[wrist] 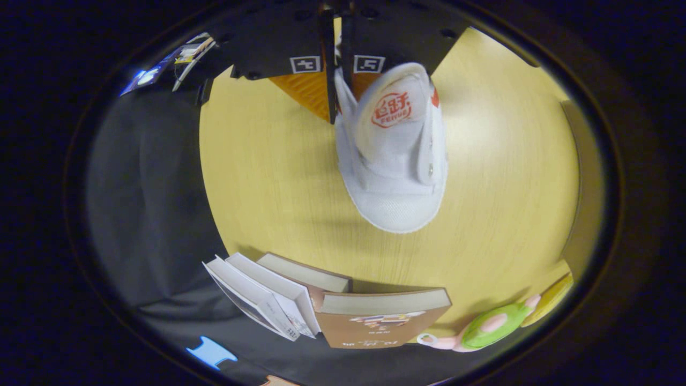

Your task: Open the storage box then place both shoes into the box .Put the left shoe in first, then the right shoe, with the right side of both shoes facing outward in a uniform manner.

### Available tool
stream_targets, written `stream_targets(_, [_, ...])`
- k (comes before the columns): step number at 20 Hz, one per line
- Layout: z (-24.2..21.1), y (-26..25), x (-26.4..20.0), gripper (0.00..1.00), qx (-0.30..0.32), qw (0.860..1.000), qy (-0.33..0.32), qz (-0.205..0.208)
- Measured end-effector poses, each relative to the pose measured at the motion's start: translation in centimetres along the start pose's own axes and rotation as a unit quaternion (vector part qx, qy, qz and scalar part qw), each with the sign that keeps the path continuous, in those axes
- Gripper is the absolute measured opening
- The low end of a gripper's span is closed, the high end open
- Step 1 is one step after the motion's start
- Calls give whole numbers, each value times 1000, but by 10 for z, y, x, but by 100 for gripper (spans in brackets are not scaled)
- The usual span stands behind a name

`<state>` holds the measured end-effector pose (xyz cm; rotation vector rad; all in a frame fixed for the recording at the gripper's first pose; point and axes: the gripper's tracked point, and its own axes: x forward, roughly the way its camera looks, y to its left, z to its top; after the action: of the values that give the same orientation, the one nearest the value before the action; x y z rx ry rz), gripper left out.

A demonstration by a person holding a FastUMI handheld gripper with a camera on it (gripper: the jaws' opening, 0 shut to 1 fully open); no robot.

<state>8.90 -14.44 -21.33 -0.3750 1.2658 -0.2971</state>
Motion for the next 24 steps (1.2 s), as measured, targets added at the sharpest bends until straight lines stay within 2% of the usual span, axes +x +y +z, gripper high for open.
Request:
stream_targets(4, [2, -2, -2, 7, 11, 999, -9, -36])
stream_targets(10, [3, -5, -8, 6, 52, 998, -10, -27])
stream_targets(13, [9, -14, -24, 5, 80, 995, -41, -34])
stream_targets(19, [10, -40, -96, 5, 116, 989, -64, -71])
stream_targets(22, [28, -47, -151, 5, 117, 984, -101, -93])
stream_targets(24, [43, -41, -187, 5, 122, 979, -133, -89])
